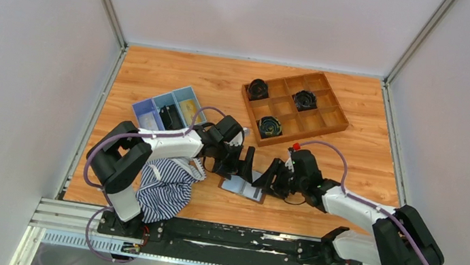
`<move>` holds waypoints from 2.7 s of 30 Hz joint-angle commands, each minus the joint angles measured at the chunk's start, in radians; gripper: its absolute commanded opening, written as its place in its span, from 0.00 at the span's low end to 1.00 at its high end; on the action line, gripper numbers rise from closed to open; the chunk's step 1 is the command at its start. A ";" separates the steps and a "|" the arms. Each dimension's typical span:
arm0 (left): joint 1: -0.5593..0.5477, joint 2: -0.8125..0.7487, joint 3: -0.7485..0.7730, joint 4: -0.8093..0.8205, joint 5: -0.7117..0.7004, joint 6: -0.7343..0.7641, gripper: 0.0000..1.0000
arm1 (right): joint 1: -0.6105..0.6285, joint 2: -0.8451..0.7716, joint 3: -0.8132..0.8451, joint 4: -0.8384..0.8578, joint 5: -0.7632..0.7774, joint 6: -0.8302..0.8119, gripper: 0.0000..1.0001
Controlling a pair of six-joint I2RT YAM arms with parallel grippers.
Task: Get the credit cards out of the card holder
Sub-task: Remove the credit card from the card holder.
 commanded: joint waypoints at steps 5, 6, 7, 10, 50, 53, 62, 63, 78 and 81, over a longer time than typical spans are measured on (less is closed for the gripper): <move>0.001 0.022 -0.019 0.004 -0.017 0.015 0.94 | 0.015 0.039 -0.008 0.031 -0.005 -0.006 0.56; 0.001 0.022 -0.020 0.005 -0.016 0.015 0.94 | 0.015 0.046 -0.005 0.033 -0.008 -0.007 0.56; 0.001 0.022 -0.020 0.007 -0.014 0.014 0.94 | 0.015 0.053 -0.003 0.037 -0.010 -0.008 0.56; 0.001 0.023 -0.021 0.014 -0.008 0.012 0.94 | 0.016 0.070 0.001 0.055 -0.023 -0.003 0.55; 0.001 0.013 -0.017 0.006 -0.012 0.020 0.93 | 0.026 0.039 -0.066 0.037 0.026 0.007 0.55; 0.001 0.013 -0.017 0.005 -0.014 0.019 0.93 | 0.026 0.023 -0.068 0.013 0.045 0.005 0.54; 0.001 0.011 -0.020 0.004 -0.015 0.018 0.93 | 0.026 0.019 -0.079 0.003 0.057 0.000 0.54; 0.001 0.012 -0.020 0.005 -0.015 0.018 0.93 | 0.026 0.020 -0.080 0.004 0.057 0.001 0.54; 0.001 0.014 -0.016 0.009 -0.015 0.015 0.93 | 0.027 0.065 -0.072 0.070 0.032 0.017 0.54; 0.001 0.015 -0.014 0.012 -0.012 0.012 0.93 | 0.029 0.104 -0.065 0.145 -0.001 0.038 0.54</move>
